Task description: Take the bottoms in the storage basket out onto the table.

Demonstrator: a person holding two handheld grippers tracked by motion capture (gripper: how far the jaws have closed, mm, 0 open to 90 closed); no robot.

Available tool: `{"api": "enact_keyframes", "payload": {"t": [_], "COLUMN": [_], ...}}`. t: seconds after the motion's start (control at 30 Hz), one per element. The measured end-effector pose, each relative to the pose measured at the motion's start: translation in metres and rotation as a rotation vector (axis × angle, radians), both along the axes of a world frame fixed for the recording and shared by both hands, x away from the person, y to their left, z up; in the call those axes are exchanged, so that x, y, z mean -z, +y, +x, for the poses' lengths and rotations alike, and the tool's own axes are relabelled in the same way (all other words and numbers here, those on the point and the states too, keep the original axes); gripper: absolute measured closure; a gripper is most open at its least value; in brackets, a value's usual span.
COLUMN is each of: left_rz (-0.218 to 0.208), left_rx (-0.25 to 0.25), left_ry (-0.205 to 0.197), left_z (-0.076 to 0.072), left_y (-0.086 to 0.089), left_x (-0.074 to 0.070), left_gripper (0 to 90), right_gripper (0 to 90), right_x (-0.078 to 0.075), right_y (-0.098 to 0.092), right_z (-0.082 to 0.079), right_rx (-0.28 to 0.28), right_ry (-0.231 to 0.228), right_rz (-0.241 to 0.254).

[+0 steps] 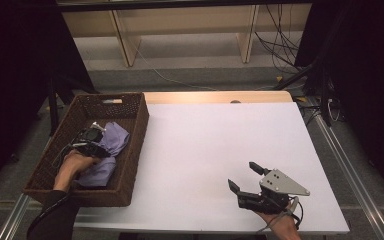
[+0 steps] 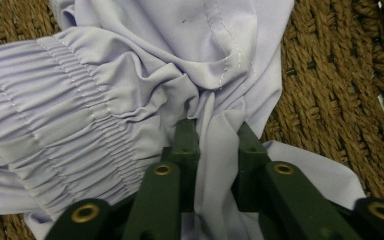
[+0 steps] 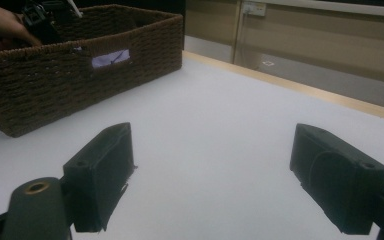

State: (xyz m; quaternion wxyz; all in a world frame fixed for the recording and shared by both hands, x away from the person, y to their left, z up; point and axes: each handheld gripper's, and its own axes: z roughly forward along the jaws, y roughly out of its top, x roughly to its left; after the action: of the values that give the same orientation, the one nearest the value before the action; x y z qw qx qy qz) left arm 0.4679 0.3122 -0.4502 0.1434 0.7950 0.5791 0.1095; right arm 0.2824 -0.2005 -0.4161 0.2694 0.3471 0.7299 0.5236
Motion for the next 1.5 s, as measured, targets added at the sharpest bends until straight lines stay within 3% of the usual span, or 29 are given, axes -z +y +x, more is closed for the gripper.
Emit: {"api": "enact_keyframes", "payload": {"t": [0.23,0.4,0.6,0.7,0.9,1.37,1.5], "left_rz": [-0.023,-0.089,-0.205,-0.228,-0.291,-0.507,-0.542], "left_rx": [0.001,-0.026,-0.071,-0.078,-0.089,-0.103,-0.107], "left_ry": [-0.076,-0.158,-0.258,-0.289,-0.319,-0.409,-0.427], "left_z": [-0.002,-0.005,-0.009,-0.01,-0.011,-0.018,-0.019], "left_y": [0.0,0.005,0.013,0.014,0.016,0.02,0.022], "left_x": [-0.012,-0.026,-0.041,-0.045,-0.048,-0.065,-0.068], "left_gripper": [80.1,80.3,80.3,80.2,80.2,80.2,80.2], "right_gripper": [18.6,18.6,18.6,18.6,18.6,18.7,18.7], "right_x": [0.0,0.0,0.0,0.0,0.0,0.0,0.0], "right_y": [0.0,0.001,0.0,0.001,0.001,0.0,-0.001], "right_z": [0.0,0.0,0.0,0.0,0.001,0.0,0.001], "right_rx": [-0.001,-0.002,-0.002,-0.001,0.0,0.004,0.005], "right_ry": [0.002,0.004,0.004,0.003,0.005,0.008,0.007], "right_rz": [0.002,0.0,-0.001,-0.001,0.002,0.001,0.001]}}
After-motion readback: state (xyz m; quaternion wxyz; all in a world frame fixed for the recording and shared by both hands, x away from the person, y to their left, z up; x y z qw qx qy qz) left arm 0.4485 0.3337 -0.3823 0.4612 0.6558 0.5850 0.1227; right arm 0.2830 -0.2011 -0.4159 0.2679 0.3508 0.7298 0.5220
